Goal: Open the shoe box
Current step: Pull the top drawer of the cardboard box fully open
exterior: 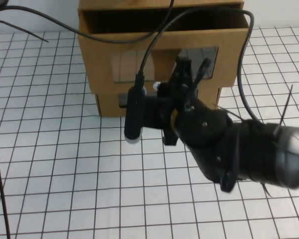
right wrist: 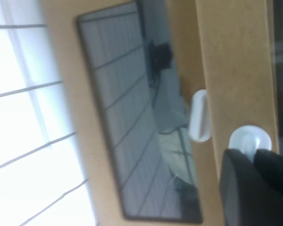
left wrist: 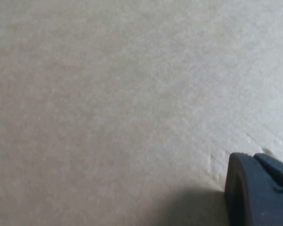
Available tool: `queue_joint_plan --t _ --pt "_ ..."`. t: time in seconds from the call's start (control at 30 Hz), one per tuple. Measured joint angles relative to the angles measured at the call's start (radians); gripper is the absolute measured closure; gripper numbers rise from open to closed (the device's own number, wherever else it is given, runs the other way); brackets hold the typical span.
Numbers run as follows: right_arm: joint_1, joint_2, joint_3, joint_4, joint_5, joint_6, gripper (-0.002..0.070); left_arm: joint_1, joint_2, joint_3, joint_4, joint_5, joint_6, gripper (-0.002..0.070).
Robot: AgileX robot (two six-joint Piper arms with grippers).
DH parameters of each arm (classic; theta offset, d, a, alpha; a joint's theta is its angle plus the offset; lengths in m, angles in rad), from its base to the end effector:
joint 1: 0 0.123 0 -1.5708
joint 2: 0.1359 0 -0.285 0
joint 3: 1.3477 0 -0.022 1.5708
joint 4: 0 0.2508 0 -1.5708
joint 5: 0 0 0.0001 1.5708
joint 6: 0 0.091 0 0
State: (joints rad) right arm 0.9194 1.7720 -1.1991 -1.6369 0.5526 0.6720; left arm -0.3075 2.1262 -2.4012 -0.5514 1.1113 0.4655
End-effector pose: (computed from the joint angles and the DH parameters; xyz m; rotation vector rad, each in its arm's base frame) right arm 0.2782 0.2862 0.2610 -1.3895 1.4292 -0.5901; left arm 0.4357 -0.1832 0.4013 0.8085 2.0753 -0.6077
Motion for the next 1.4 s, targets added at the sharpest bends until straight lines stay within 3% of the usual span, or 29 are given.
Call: queue_joint_plan --t 0.67,1.4 --pt "0.233 -0.247 0.224 0.190 0.154 0.003 0.0666 0.000 0.000 0.000 0.002 0.000 -0.039 0.0680" --pt "0.310 -0.255 0.224 0.355 0.254 -0.027 0.0657 0.000 0.000 0.000 0.002 0.002 -0.040 0.0680"
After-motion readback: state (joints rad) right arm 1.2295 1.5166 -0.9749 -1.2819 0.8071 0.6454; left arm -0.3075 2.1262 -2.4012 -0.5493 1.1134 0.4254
